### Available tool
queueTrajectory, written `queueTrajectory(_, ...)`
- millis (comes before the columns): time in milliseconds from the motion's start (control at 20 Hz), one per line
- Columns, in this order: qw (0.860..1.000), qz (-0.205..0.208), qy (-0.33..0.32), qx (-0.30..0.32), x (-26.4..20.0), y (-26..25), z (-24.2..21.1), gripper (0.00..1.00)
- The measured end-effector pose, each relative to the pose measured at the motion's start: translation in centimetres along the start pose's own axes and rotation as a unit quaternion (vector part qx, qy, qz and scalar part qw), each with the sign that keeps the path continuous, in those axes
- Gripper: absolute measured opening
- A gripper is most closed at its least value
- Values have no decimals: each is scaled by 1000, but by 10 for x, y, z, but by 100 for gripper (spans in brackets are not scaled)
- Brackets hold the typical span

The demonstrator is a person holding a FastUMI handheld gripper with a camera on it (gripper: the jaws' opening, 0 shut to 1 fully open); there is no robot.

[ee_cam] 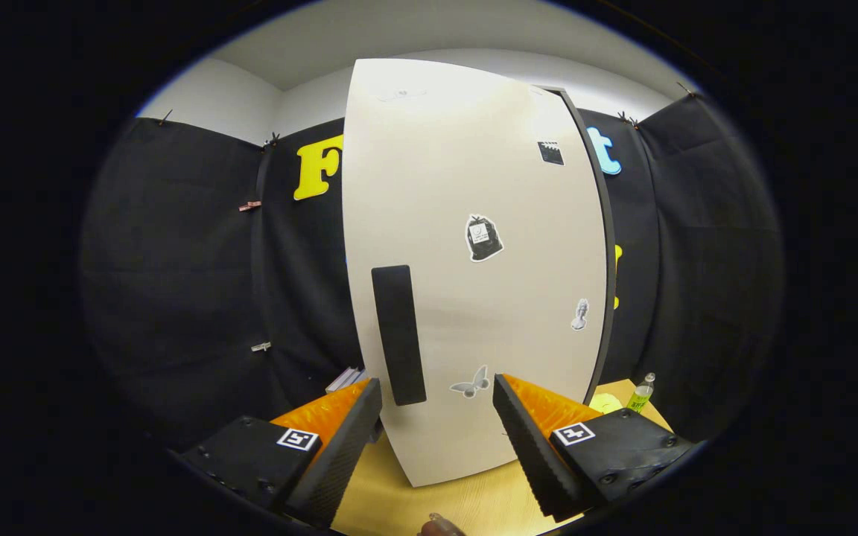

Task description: Open the shoe cabinet door, grab the shoes and put them into the shoe cabinet, then close the shoe cabinet door.

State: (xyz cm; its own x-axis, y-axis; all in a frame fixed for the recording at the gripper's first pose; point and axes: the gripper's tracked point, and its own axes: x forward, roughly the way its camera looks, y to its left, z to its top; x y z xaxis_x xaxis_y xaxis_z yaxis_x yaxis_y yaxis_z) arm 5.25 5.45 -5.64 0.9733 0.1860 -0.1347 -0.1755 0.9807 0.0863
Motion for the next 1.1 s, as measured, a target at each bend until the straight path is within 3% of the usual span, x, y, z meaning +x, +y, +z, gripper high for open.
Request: queueTrajectory(1100,1000,-25,-3,-4,3,-9,1,98)
